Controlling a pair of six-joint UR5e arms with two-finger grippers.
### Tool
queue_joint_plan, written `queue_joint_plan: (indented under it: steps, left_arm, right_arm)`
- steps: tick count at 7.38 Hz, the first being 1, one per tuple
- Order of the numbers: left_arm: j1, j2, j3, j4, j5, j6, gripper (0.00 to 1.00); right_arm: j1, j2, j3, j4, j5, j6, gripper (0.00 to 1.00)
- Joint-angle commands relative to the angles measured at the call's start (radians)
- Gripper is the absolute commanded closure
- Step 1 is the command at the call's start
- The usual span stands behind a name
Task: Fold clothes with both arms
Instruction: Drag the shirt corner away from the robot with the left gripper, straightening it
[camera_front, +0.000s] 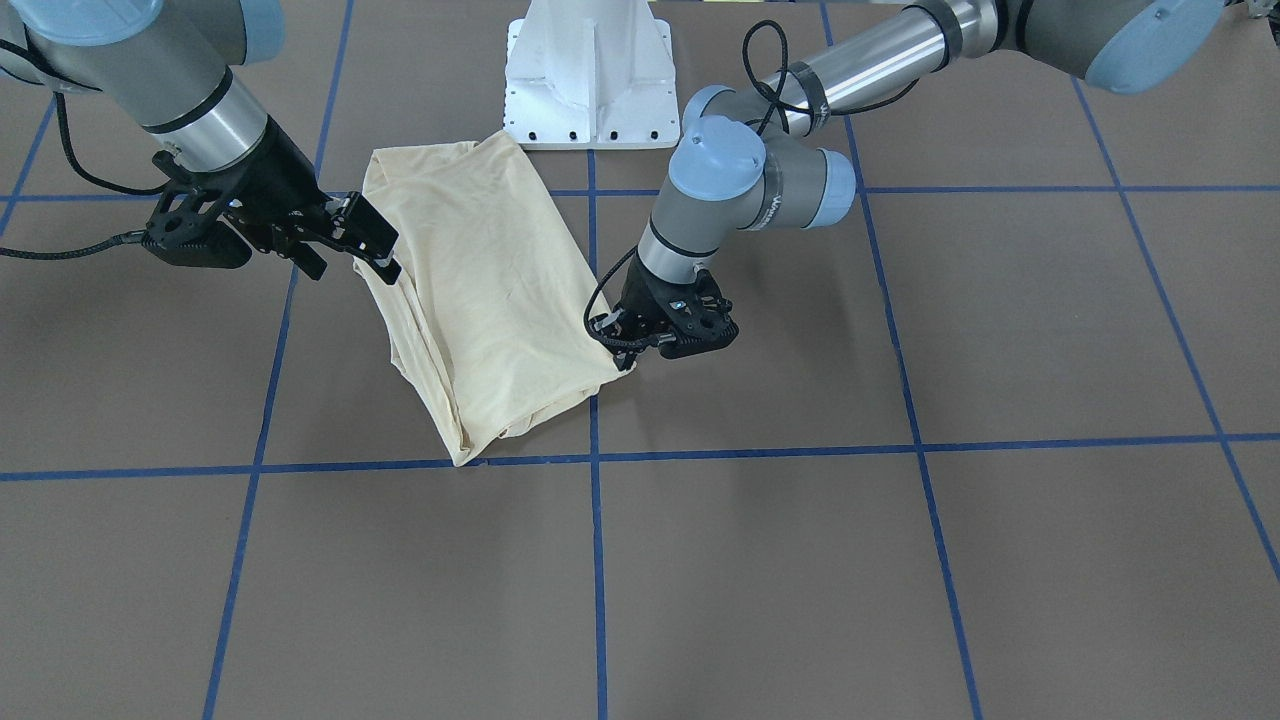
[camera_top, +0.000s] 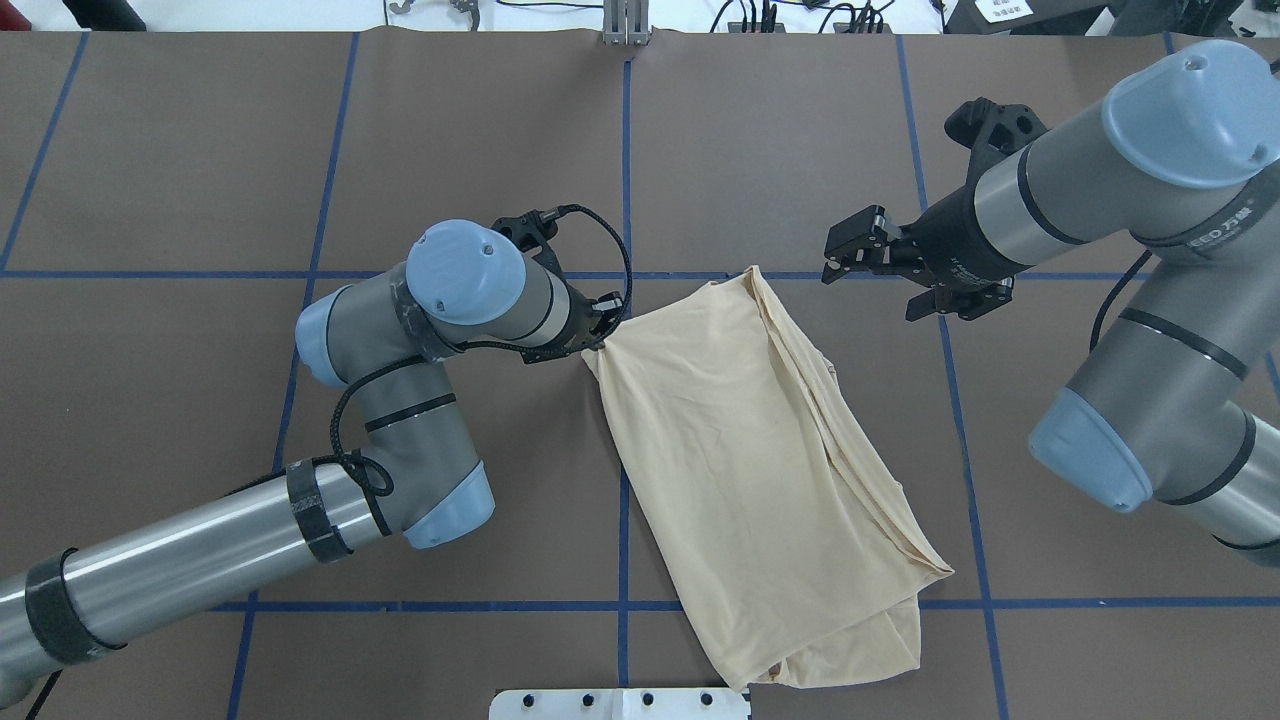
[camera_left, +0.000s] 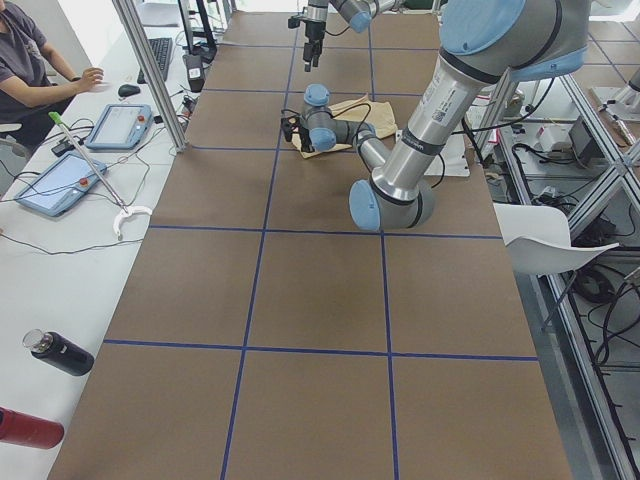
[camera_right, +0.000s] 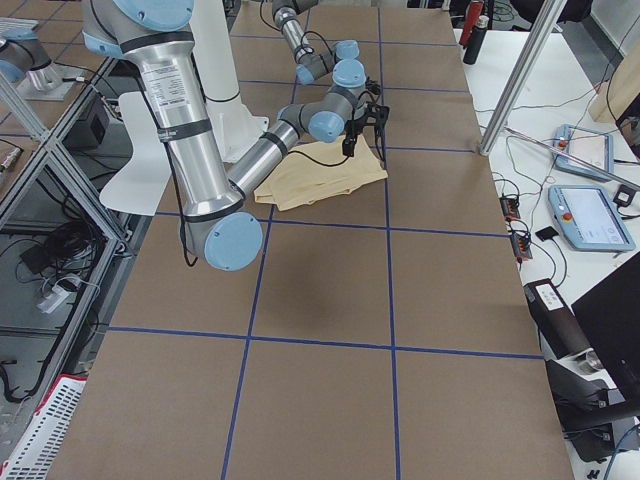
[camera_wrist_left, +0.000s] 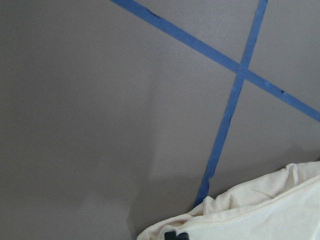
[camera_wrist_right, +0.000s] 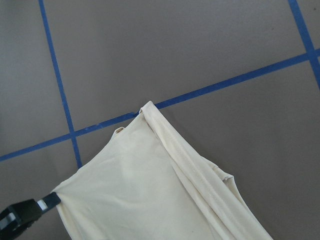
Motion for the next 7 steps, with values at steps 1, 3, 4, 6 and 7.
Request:
queue_joint_plan:
  steps: [1,3,4,6,7]
  left_arm:
    - [-0.053,-0.037,0.085,-0.009,0.0,0.062,1.0]
    - [-0.1,-0.054,0.121,-0.011,0.0,0.112,1.0]
    - [-0.12,-0.082,0.169,-0.013,0.0,0.135,1.0]
    - [-0.143,-0.12,0.244,-0.043,0.0,0.155,1.0]
    - [-0.145,-0.128,0.29,-0.106,0.006,0.158,1.0]
  right_arm:
    - [-0.001,0.0,-0.001,0.001,-0.002,0.0,0.0]
    - [-0.001,0.0,-0.004,0.001,-0.002,0.0,0.0]
    - [-0.001,0.001,-0.001,0.001,-0.002,0.0,0.0]
    - [-0.001,0.0,-0.001,0.001,-0.004,0.0,0.0]
    - [0.001,-0.003,0.001,0.001,-0.005,0.002,0.0]
